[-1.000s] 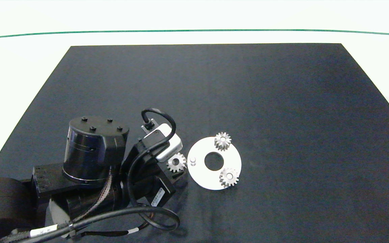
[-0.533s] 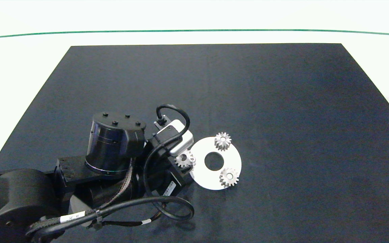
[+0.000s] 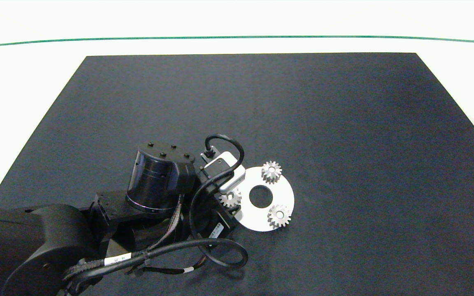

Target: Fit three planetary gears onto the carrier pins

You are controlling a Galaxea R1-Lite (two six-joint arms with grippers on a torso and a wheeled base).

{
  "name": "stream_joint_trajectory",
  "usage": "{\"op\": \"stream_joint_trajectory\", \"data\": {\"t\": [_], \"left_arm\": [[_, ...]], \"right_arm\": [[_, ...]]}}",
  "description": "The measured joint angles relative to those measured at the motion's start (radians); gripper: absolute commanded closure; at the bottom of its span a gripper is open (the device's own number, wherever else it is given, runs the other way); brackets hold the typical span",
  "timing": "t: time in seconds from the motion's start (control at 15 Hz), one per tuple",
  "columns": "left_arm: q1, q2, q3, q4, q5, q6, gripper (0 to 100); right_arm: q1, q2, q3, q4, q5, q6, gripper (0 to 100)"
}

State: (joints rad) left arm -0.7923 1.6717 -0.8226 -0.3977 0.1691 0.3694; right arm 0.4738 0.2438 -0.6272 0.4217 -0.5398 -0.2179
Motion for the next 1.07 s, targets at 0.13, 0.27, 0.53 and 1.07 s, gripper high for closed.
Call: {"op": "stream_joint_trajectory", "data": {"t": [0.13, 0.27, 0.53, 1.07], "left_arm": [[-0.005, 0.008, -0.008, -0.001, 0.0, 0.0, 93], [-0.007, 0.014, -0.019, -0.001, 0.0, 0.0, 93], [-0.007, 0.027, -0.031, 0.002, 0.001, 0.001, 93], [0.0, 0.042, -0.045, -0.001, 0.0, 0.003, 93]], "right_arm": [[0.0, 0.0, 0.0, -0.001, 0.0, 0.0, 0], [0.0, 0.0, 0.0, -0.001, 0.0, 0.0, 0], [-0.001, 0.0, 0.0, -0.001, 0.001, 0.0, 0], [0.001, 0.0, 0.0, 0.0, 0.006, 0.0, 0]]}}
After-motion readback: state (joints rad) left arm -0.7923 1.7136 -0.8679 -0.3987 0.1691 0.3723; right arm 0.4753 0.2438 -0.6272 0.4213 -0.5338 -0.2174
